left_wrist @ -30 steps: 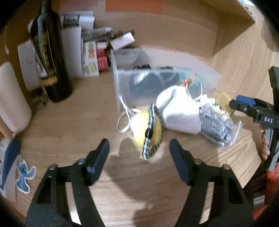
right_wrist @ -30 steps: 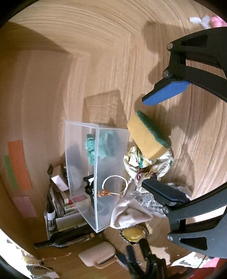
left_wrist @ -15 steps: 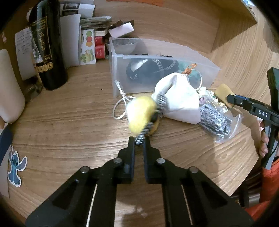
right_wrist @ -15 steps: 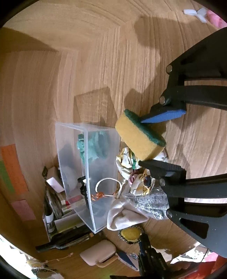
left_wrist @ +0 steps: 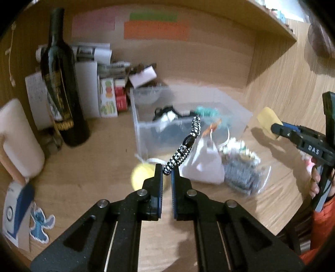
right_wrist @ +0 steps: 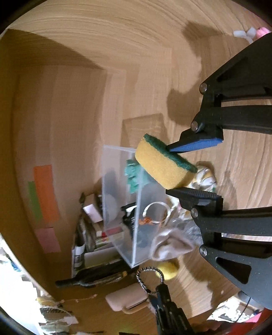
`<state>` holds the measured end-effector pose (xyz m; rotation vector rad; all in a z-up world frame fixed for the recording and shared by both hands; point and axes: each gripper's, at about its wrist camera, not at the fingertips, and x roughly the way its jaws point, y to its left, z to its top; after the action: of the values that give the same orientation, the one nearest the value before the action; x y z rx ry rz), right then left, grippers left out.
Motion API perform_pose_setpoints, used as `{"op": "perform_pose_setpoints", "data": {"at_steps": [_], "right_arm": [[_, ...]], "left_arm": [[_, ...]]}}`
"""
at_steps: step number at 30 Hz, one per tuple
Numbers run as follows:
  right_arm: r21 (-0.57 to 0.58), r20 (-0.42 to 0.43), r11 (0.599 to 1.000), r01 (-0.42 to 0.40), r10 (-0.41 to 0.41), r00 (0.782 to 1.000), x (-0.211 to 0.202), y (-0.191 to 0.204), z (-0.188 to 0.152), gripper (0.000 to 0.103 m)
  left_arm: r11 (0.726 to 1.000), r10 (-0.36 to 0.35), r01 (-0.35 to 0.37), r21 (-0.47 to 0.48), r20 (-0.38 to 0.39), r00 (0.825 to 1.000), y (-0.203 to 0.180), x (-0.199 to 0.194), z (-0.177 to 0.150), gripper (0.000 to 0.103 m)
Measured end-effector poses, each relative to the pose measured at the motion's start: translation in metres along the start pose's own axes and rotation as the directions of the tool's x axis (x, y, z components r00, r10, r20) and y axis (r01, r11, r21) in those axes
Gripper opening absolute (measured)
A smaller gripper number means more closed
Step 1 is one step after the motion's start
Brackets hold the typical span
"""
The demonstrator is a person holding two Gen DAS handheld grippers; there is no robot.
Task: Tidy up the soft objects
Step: 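Carry the sponge into the box with the right gripper while the left drops the strap inside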
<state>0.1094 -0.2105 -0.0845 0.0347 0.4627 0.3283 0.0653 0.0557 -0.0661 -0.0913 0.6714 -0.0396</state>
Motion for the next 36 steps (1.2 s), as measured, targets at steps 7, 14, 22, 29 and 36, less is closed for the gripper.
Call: {"op": "perform_pose_setpoints", "data": {"at_steps": [7,14,22,29,36], "right_arm": [[-0.018,0.088,1.000,-0.024,0.026,0.996,-0.007,0.012,0.025,0.030],[-0.059,0.129,0.998,-0.037,0.044,0.991,0.003,0.026,0.052,0.030],[-0.103,0.078,0.994,-0.044,0.052,0.996,0.042,0.034,0.066,0.030],[-0.097,-0.050,0.993,-0.065,0.061,0.997,0.093,0.032,0.063,0.030],[-0.054,-0.163,0.995,-0.081,0.071,0.984,0.128,0.021,0.054,0.030]], "left_arm": [[1.000,0.009,-0.009,-0.004,0.078,0.997,0.003,-0.001,0.034,0.006],[1.000,0.023,-0.023,-0.001,0.092,0.996,0.008,0.019,0.066,0.006],[0.999,0.036,-0.035,-0.015,0.016,0.999,0.015,0.061,0.083,0.006],[1.000,0.014,-0.016,-0.022,-0.083,0.996,0.015,0.101,0.087,0.006],[1.000,0.019,-0.017,0.011,-0.138,0.990,0.006,0.123,0.085,0.006]]}}
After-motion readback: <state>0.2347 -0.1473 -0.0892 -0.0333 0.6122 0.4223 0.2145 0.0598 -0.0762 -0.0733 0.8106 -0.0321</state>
